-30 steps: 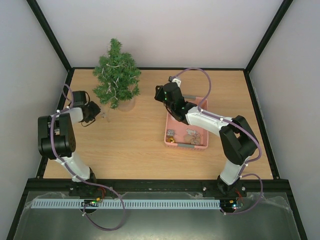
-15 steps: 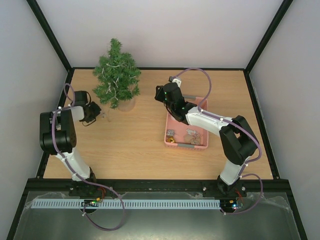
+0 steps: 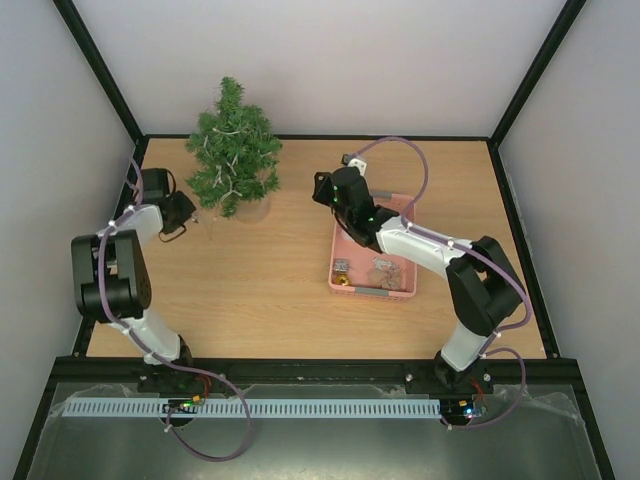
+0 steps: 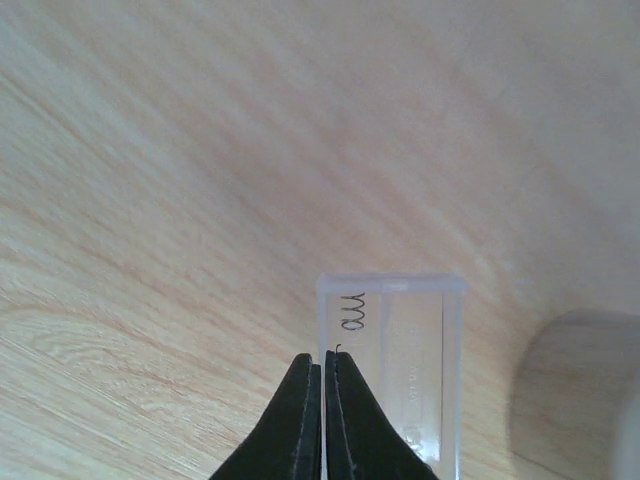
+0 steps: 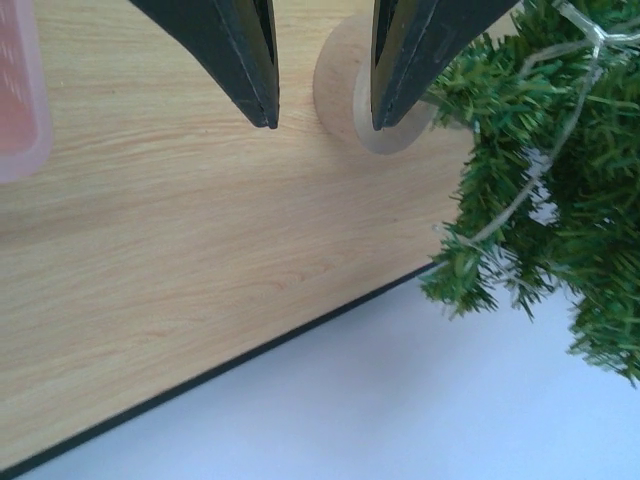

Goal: Decorate the small christmas tree
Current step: Wrap the decoration item around the Christmas tree.

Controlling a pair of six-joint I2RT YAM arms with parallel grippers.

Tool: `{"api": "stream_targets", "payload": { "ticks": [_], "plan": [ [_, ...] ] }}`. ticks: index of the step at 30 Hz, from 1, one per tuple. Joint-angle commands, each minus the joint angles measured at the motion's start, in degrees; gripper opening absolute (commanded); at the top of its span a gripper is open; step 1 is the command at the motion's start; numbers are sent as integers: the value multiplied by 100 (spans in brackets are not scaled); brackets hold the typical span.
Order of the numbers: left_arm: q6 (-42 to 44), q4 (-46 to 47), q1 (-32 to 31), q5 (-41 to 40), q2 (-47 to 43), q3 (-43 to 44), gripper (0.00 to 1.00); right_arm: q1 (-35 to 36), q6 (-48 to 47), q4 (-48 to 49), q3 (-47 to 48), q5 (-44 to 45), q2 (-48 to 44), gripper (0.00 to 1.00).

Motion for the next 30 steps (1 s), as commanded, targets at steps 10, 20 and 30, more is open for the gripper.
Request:
{"api": "stream_targets", "payload": {
  "ticks": [10, 20, 30],
  "plan": [
    [371, -306, 225, -846, -1852, 430, 2, 608, 1836, 734, 4, -290, 813, 27],
    [392, -537, 583, -334, -2512, 931, 2, 836, 2462, 1060, 1035, -143, 2165, 27],
    [221, -418, 595, 121, -2743, 1179, 2, 854, 2965, 949, 1875, -151, 3139, 29]
  ]
}}
